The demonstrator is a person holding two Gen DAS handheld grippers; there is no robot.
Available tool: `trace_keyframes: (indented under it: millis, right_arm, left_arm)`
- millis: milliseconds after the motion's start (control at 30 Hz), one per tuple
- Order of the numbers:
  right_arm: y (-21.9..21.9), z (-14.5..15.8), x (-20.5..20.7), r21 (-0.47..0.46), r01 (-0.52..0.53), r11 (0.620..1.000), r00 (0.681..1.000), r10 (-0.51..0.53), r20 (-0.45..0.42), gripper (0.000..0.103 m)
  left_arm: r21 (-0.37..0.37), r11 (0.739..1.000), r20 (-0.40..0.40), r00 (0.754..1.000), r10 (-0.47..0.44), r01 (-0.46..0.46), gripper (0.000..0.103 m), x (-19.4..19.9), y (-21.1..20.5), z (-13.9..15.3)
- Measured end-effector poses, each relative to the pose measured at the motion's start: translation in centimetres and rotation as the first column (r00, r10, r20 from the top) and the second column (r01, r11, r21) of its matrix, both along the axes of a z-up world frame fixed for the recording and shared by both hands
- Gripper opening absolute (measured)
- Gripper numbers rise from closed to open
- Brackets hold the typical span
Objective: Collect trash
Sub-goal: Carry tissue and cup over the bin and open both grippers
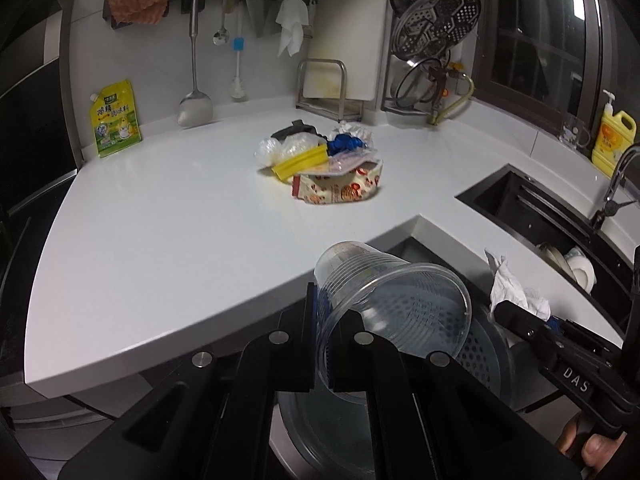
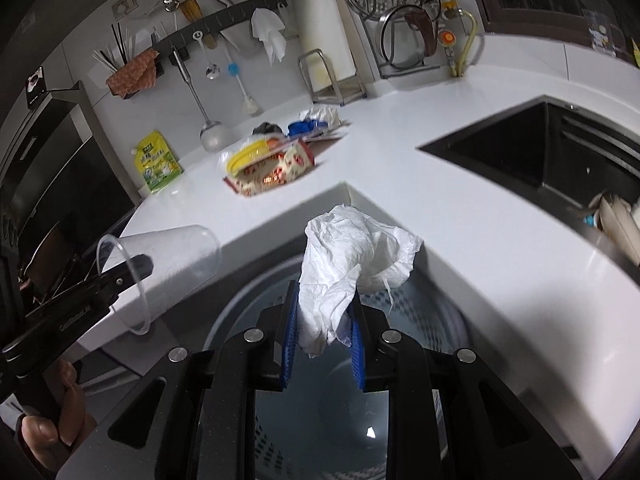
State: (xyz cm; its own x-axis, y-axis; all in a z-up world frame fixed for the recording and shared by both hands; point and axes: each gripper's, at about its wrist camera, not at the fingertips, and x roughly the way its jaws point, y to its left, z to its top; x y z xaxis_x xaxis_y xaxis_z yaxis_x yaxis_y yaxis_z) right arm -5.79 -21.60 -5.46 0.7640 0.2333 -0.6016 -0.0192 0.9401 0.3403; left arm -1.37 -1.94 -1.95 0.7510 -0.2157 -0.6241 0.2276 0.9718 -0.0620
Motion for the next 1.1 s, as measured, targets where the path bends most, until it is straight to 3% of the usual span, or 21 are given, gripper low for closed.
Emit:
trace_keyframes:
  millis: [467, 1100]
  right_arm:
    - [0.5, -2.8, -2.2, 0.001, 0.0, 1.0, 0.998, 0.0, -0.07, 0.022]
    - [1.3, -5.0, -1.3, -0.02, -0.005, 1.0, 0.985, 0.001, -0.17, 0.023]
  left_arm:
    - [0.024, 0.999, -0.078, 0.996, -0.031, 0.033, 0.004, -1.1, -1.2, -3.0]
    - [0.035, 0.999, -0.18, 0.983, -0.026, 0.033, 0.004, 0.4, -1.5, -6.1]
